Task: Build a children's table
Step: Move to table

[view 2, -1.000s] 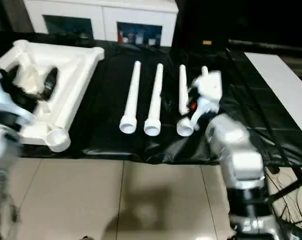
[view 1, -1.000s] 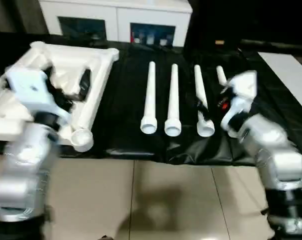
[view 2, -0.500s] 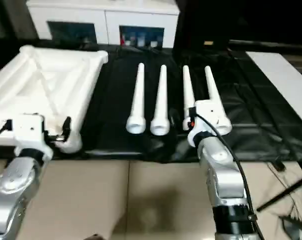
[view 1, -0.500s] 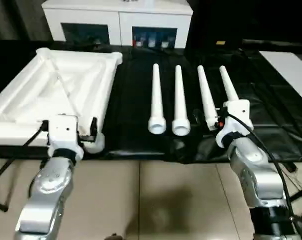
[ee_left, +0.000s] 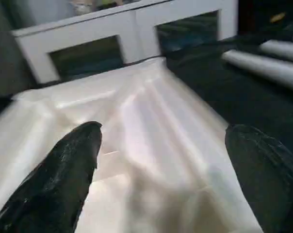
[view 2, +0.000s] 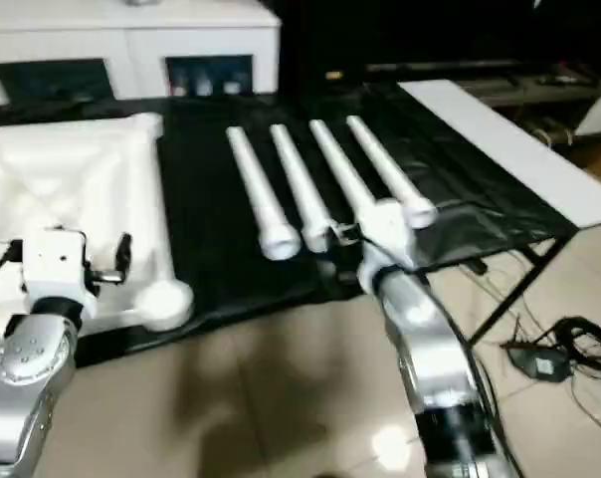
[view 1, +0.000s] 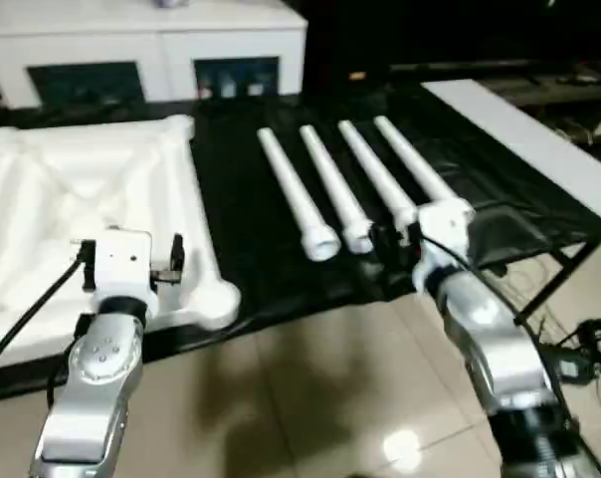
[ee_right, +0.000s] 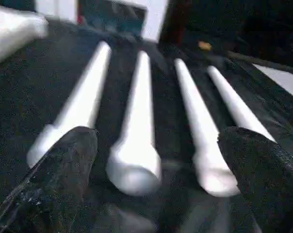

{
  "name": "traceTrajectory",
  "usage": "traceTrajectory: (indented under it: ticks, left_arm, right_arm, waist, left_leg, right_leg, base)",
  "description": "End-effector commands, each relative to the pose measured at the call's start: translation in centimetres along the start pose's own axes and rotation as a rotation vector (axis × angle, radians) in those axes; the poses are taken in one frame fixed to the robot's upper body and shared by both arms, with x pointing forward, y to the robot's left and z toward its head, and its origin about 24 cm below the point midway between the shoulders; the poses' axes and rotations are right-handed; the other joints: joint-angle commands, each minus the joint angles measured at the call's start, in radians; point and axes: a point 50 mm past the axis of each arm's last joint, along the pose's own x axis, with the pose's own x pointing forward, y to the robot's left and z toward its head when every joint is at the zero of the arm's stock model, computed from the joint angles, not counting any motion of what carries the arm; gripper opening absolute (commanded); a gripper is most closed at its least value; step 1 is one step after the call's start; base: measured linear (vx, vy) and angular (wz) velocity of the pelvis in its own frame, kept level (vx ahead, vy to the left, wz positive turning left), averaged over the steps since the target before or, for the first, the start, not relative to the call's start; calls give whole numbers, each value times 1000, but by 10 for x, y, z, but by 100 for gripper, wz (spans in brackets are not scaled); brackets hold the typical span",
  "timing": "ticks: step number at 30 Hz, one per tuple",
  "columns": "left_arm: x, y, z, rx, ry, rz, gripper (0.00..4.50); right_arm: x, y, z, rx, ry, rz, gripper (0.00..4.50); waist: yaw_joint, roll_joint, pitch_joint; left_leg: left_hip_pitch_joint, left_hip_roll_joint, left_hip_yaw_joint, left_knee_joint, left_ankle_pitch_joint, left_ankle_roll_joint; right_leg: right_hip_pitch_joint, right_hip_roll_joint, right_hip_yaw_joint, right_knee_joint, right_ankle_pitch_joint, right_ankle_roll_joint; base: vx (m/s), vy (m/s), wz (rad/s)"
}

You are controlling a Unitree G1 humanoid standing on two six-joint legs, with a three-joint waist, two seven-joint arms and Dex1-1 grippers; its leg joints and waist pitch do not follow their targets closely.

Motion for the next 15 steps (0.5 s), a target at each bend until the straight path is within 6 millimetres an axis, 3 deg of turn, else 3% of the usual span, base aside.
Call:
traceTrajectory:
  ticks: [1,2,3,4,5,6,7,8,9,10,11,12,13,14,15]
  left_arm:
    - [0,-4,6,4,-19,4,450]
    - [0,-5,7,-5,-19,4,450]
    - [0,-5,7,-2,-18,7,450]
    - [-1,-5,7,-3,-15,9,450]
    - [-1,-6,7,-2,-12,12,450]
    - [-1,-6,7,2,-11,16,450]
    - [-1,-6,6,2,-11,16,450]
    - [-1,-7,6,4,-8,21,450]
    - [-1,-7,6,4,-8,21,450]
    - [-1,-7,7,13,-6,32,450]
    - [0,-6,7,16,-5,36,450]
    - [0,-5,7,23,-2,47,450]
    - [0,-5,8,25,-3,56,450]
    - [1,-4,9,-3,-4,52,450]
    - [1,-4,10,6,-2,55,450]
  right_arm:
    - [-3,-9,-11,84,52,-35,441]
    - [-4,-7,-12,64,53,-9,441]
    - [-5,-5,-11,44,49,13,441]
    - [-6,-2,-11,12,38,31,441]
    - [-6,2,-11,-7,28,52,441]
    - [-6,5,-10,-13,21,70,441]
    - [-6,5,-10,-13,20,72,441]
    - [-5,10,-9,-9,17,99,441]
    - [-5,10,-9,-9,17,99,441]
    - [-4,15,-8,4,7,130,441]
    - [-3,16,-7,7,6,135,441]
    - [-2,17,-7,13,3,139,441]
    - [-2,17,-8,15,2,135,441]
    - [1,15,-8,26,-14,102,441]
    - [1,15,-8,46,-24,96,441]
  waist:
    - [43,7,-44]
    - [32,55,-42]
    - [31,81,-40]
    - [25,72,-51]
    - [29,108,-48]
    - [24,114,-60]
    - [29,124,-65]
    - [28,116,-72]
    - [32,111,-67]
    - [41,99,-61]
    - [48,88,-56]
    - [44,75,-51]
    - [46,64,-49]
    - [43,18,-52]
    - [50,-2,-52]
  left_leg:
    - [11,197,-96,-71,140,62]
    - [41,297,-161,-137,-36,-86]
    - [52,345,-180,-181,-111,-169]
    - [37,265,-218,-185,-112,-244]
    - [37,220,-215,-186,-89,-279]
    - [60,163,-250,-154,59,-314]
    - [71,138,-266,-154,120,-332]
    - [82,129,-312,-153,212,-316]
    - [72,125,-333,-161,226,-308]
    - [55,112,-362,-186,183,-299]
    - [39,98,-380,-215,9,-302]
    - [19,73,-393,-248,-231,-294]
    - [13,57,-391,-257,-340,-278]
    - [-6,13,-368,-246,-458,-196]
    - [-26,-12,-334,-189,-455,-149]
  right_leg:
    - [76,-200,110,-107,104,-223]
    - [62,-87,43,-65,1,-188]
    - [21,-47,21,-16,-70,-81]
    - [-2,7,-13,82,-106,62]
    - [-12,20,-18,85,-115,64]
    - [-28,29,-17,83,-97,48]
    - [-31,36,-23,86,-107,42]
    - [-24,32,-11,71,-121,44]
    - [-17,32,-2,70,-122,45]
    - [3,28,13,59,-124,33]
    - [18,26,32,45,-112,-1]
    - [40,17,51,18,-108,-56]
    - [47,11,60,-5,-113,-92]
    - [74,-15,88,-66,-174,-179]
    - [81,-57,110,-125,-273,-234]
  base:
    - [-89,99,12]
    - [-89,99,12]
    - [-89,77,27]
    - [-71,99,52]
    - [-71,99,52]
    - [-49,54,56]
    - [-46,-14,47]
    - [-46,-14,47]
    - [-53,-86,42]
    - [-67,-137,53]
    - [-67,-137,53]
    - [-84,-189,66]
    - [-88,-250,73]
    - [-88,-250,73]
    - [-80,-335,79]
